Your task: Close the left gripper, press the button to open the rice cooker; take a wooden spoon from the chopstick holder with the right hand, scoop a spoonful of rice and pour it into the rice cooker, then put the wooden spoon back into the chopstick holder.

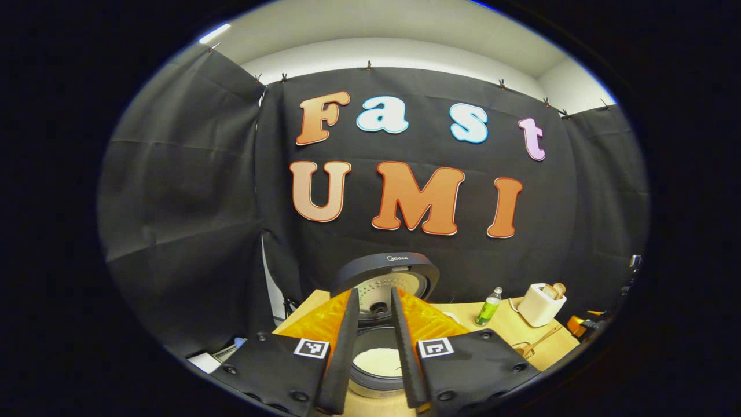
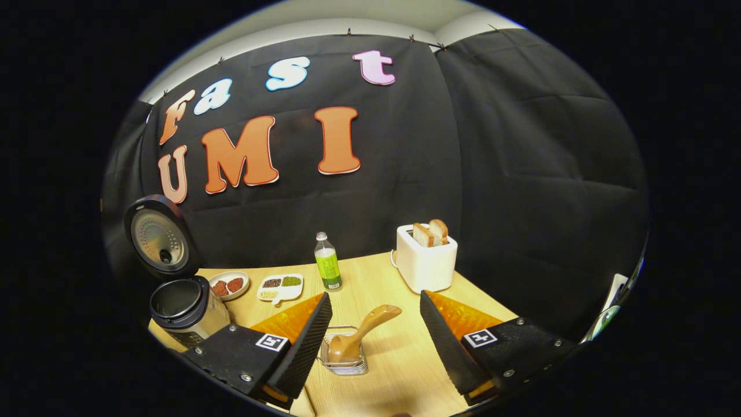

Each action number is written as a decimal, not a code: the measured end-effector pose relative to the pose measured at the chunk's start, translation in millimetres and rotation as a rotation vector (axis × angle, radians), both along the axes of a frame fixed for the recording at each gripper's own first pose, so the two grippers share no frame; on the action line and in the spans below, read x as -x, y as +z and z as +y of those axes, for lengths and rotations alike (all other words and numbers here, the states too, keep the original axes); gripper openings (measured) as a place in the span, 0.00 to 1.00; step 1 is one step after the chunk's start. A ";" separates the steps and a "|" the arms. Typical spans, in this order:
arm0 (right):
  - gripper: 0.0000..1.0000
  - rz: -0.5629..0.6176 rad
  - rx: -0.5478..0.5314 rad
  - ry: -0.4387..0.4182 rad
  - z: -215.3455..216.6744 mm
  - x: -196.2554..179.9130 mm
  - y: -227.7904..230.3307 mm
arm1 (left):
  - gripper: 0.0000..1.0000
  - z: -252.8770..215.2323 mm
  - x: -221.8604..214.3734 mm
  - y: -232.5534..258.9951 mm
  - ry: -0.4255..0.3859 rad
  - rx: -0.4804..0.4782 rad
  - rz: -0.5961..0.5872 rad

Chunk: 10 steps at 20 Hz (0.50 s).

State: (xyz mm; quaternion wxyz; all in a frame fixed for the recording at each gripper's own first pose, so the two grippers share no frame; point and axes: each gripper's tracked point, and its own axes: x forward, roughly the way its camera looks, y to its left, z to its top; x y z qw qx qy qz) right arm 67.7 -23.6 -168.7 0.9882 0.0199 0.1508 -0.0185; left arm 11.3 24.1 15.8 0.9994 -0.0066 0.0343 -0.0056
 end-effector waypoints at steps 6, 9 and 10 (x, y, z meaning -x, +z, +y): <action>1.00 0.128 -0.063 -0.018 3.7 -28.9 -63.8 | 0.58 21.9 14.9 24.9 0.056 0.003 -0.069; 0.90 0.182 -0.108 -0.042 4.3 -37.2 -91.6 | 0.82 37.4 18.5 21.7 0.096 -0.026 -0.064; 0.85 0.193 -0.126 -0.047 5.5 -39.6 -96.7 | 0.83 41.4 21.7 16.6 0.110 -0.028 -0.055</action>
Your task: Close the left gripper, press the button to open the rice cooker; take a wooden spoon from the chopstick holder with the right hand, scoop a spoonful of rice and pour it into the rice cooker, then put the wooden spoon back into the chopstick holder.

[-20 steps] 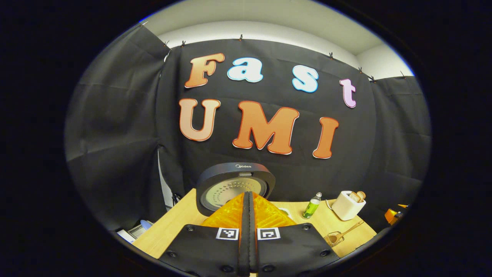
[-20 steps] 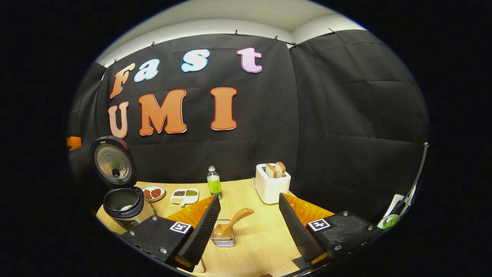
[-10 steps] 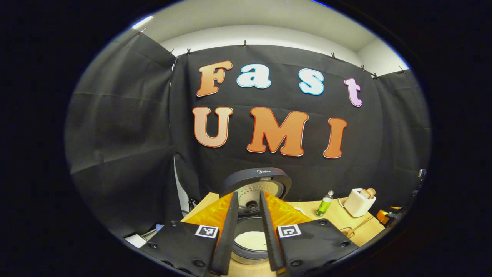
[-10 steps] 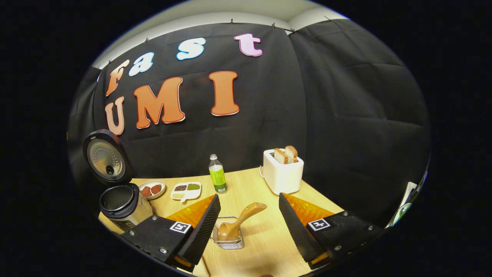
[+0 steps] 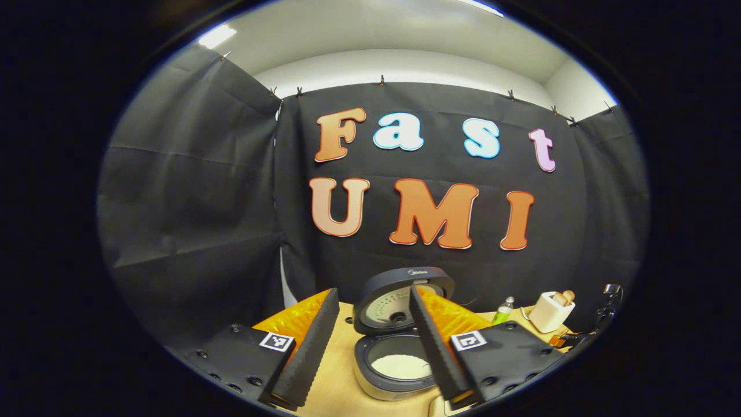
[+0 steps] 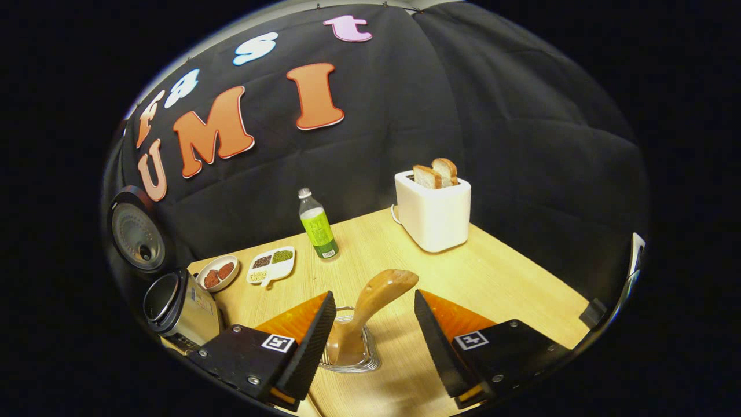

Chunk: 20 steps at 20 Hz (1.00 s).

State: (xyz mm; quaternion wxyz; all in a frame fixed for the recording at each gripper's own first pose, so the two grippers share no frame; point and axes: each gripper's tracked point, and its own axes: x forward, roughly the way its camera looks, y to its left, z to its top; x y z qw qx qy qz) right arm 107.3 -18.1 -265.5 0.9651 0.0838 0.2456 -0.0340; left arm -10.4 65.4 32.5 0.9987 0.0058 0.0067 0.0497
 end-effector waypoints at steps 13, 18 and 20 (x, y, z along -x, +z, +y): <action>0.09 -0.012 -0.156 0.041 38.6 -7.5 29.6 | 0.98 20.8 -7.5 -5.1 0.028 0.056 0.019; 0.07 -0.133 -0.006 0.113 54.7 2.8 100.6 | 0.98 29.0 -10.1 -5.1 0.007 0.057 0.018; 0.06 -0.178 0.033 0.147 69.3 14.6 130.5 | 0.97 31.3 -12.3 -4.0 -0.012 0.070 0.015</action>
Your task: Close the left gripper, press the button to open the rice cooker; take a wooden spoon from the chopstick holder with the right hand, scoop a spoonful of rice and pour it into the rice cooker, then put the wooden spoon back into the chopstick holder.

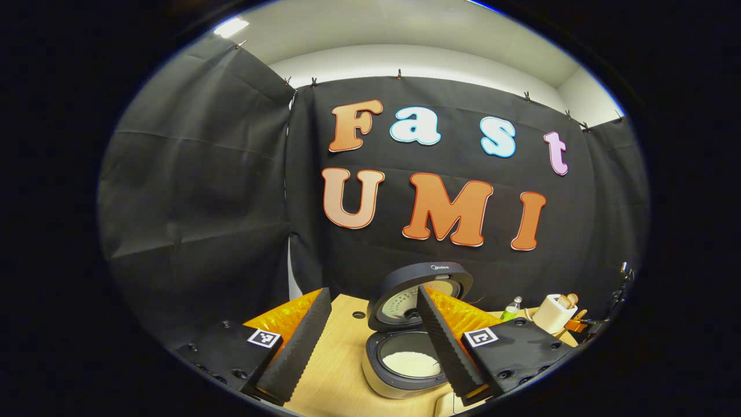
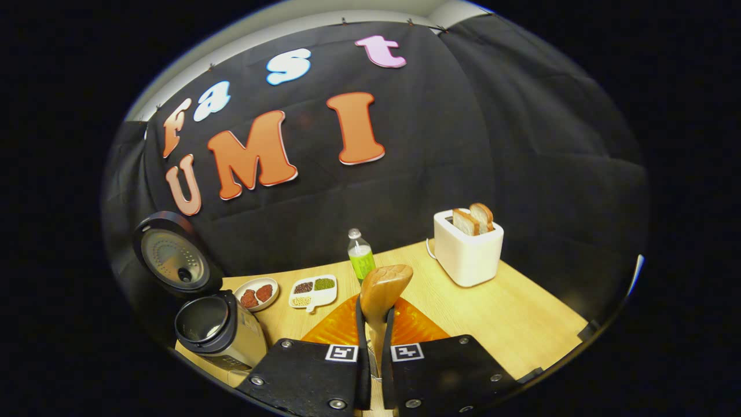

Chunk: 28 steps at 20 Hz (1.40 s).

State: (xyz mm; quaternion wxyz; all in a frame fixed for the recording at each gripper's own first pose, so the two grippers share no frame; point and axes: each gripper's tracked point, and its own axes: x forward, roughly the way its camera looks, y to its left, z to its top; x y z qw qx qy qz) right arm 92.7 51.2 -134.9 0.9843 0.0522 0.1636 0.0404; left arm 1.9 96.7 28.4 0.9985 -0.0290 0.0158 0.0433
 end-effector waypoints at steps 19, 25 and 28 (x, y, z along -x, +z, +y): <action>0.07 0.109 0.243 0.170 125.8 139.7 -59.2 | 0.97 38.2 -10.1 -6.5 -0.115 -0.032 0.020; 0.06 0.178 0.313 0.135 123.6 151.8 -101.5 | 1.00 54.7 -8.4 -11.3 -0.102 -0.033 0.032; 0.07 0.227 0.288 0.100 123.6 159.0 -120.7 | 1.00 59.0 -7.4 -15.5 -0.099 -0.041 0.040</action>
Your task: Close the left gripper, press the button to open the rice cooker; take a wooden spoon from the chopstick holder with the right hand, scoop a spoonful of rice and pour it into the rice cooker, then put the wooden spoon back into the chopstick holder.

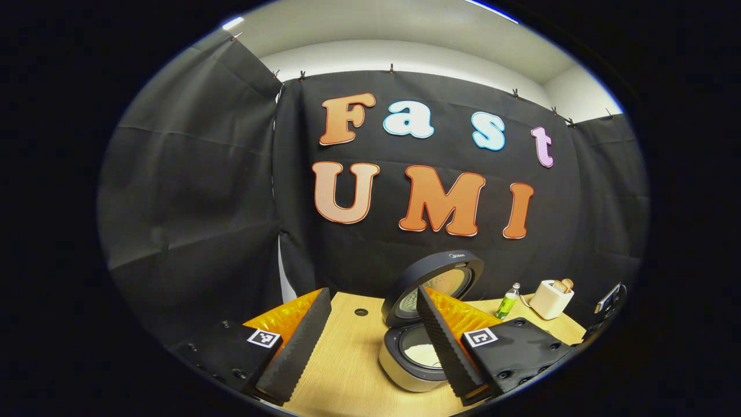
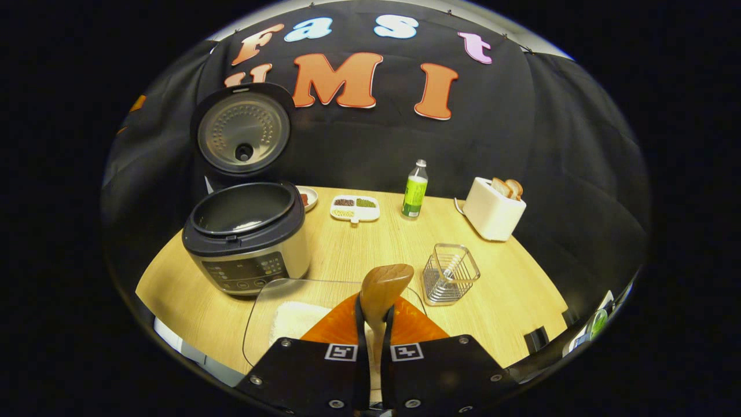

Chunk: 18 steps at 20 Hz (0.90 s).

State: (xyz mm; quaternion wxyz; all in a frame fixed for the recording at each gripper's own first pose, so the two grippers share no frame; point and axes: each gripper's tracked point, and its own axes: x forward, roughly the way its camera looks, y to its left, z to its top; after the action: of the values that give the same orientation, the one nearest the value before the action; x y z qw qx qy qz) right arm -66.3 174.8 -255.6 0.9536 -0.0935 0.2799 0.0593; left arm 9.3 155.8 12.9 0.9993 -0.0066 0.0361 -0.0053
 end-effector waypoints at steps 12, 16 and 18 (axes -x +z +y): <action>0.07 0.035 -0.392 -0.201 21.4 -1.4 -10.9 | 0.97 8.6 -1.7 -12.6 0.010 0.011 0.028; 0.07 0.055 -0.505 -0.241 21.3 -0.8 -11.7 | 0.97 2.5 -3.1 -16.1 -0.001 0.010 0.039; 0.07 0.072 -0.575 -0.253 27.7 -0.3 -11.3 | 0.98 -0.2 -4.8 -17.0 -0.005 0.009 0.040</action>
State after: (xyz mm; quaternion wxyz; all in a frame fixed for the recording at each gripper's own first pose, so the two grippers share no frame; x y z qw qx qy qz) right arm -66.0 202.5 -266.9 0.9302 0.2179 0.2948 0.0203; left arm 14.1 155.5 -4.1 0.9983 -0.0109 0.0562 -0.0081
